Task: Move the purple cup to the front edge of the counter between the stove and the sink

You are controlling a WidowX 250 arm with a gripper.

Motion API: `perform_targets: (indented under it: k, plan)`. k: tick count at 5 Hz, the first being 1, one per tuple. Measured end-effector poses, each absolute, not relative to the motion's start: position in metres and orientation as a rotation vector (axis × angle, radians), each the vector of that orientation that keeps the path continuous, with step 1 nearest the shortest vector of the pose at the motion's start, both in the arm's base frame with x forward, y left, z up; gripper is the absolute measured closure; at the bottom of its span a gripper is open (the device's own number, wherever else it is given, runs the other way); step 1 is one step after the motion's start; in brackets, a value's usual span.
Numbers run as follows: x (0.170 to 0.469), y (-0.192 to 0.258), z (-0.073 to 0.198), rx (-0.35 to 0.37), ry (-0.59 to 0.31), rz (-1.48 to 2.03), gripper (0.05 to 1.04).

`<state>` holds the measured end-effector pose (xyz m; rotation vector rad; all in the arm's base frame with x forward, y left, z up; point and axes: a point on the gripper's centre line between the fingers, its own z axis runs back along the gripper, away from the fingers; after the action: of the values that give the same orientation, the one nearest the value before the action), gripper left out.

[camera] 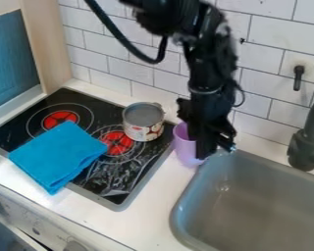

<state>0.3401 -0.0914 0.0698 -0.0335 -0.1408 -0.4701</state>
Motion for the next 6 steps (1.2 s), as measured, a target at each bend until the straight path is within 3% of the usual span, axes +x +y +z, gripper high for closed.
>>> perform_targets:
  k: [1, 3, 6]
  plan:
    - [0.313, -0.094, 0.093, 0.025, -0.143, -0.504, 0.989]
    - [0.241, -0.073, 0.066, 0.034, 0.068, -0.453, 0.989]
    - [0.223, -0.074, 0.057, -0.011, 0.023, -0.471, 0.989]
